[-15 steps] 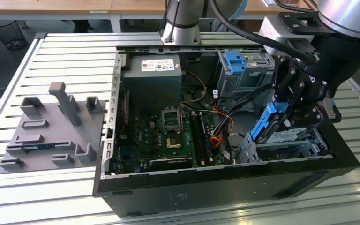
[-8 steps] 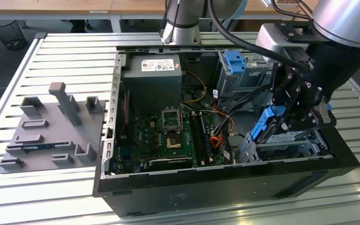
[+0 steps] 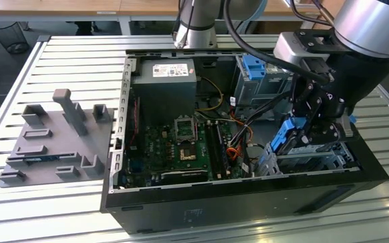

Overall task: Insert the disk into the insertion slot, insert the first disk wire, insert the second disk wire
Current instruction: 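Insert the disk into the insertion slot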

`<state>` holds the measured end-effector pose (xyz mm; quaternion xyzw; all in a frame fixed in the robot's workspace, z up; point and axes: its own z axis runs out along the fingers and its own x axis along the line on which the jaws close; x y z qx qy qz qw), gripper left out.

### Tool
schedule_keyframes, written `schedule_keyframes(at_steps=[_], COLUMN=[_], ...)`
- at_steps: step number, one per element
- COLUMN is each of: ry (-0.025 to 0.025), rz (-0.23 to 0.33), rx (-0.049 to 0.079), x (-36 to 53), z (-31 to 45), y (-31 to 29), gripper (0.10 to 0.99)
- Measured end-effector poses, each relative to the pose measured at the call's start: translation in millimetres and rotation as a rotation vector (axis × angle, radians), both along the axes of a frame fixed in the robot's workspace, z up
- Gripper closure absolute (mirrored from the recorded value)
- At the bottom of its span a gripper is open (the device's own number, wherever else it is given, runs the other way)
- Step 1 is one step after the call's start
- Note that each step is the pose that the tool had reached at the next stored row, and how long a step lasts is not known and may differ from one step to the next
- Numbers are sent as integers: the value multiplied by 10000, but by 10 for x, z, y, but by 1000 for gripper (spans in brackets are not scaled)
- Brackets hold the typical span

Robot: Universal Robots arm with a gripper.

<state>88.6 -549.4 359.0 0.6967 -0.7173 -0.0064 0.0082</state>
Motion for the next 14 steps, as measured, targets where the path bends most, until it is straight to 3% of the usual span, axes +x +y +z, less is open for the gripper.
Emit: schedule_keyframes(at_steps=[6,8,9,14], ry=[-1,-1,0,0], rz=[0,0,0,0], rx=[-1,-2,-4,-1], x=[0,0,0,0], z=[-46,-56,-60,-80], y=[0,0,0,0], gripper=[722,710,647,647])
